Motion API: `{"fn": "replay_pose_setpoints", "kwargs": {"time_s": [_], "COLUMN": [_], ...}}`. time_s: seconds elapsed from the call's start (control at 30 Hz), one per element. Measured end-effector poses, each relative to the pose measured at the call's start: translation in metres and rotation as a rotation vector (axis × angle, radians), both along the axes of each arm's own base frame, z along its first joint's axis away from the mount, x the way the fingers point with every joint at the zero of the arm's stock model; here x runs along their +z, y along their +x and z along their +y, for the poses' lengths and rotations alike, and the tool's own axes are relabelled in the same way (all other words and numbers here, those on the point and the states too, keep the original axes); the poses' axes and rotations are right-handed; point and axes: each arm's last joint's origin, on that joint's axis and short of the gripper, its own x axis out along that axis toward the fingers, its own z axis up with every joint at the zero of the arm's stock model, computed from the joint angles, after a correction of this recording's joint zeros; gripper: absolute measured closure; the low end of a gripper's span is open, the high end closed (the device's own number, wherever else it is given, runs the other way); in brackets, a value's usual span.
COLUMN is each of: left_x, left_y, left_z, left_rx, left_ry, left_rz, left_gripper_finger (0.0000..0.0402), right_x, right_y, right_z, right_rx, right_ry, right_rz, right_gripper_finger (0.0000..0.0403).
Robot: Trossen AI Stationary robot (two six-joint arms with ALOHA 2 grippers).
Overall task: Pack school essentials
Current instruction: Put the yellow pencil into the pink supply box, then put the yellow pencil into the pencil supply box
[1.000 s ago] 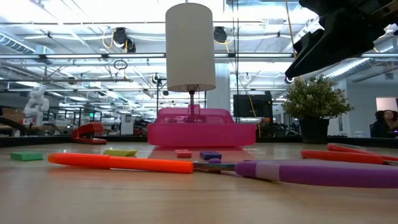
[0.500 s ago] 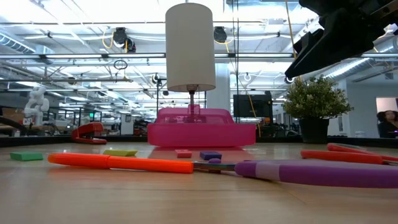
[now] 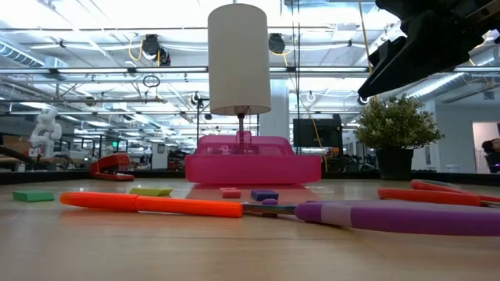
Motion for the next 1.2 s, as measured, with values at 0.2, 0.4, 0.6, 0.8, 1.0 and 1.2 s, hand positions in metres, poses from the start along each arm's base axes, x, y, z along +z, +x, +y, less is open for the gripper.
{"fn": "replay_pose_setpoints", "kwargs": {"time_s": [0.2, 0.4, 0.6, 0.8, 1.0, 1.2], "left_x": [-0.007, -0.009, -0.009, -0.008, 0.001, 0.021], "left_y": [-0.005, -0.007, -0.006, -0.005, 0.003, 0.009], "left_z": [0.004, 0.005, 0.004, 0.004, 0.006, 0.023], "left_rx": [0.03, 0.014, 0.005, 0.008, 0.004, 0.058], "left_ry": [0.008, 0.013, -0.005, -0.006, -0.016, 0.018], "left_rz": [0.002, 0.004, 0.019, 0.021, 0.039, 0.053], "left_gripper_finger": [0.0212, 0.0284, 0.0375, 0.0375, 0.0381, 0.039], "right_x": [0.0, 0.0, 0.0, 0.0, 0.0, 0.0], "right_y": [0.0, 0.0, 0.0, 0.0, 0.0, 0.0], "right_z": [0.0, 0.0, 0.0, 0.0, 0.0, 0.0], "right_rx": [0.003, 0.005, 0.006, 0.005, 0.005, 0.005], "right_ry": [-0.004, -0.006, -0.007, -0.006, -0.006, -0.006], "right_rz": [0.0, 0.001, 0.001, 0.001, 0.001, 0.0], "right_gripper_finger": [0.0284, 0.0284, 0.0284, 0.0284, 0.0284, 0.0284]}}
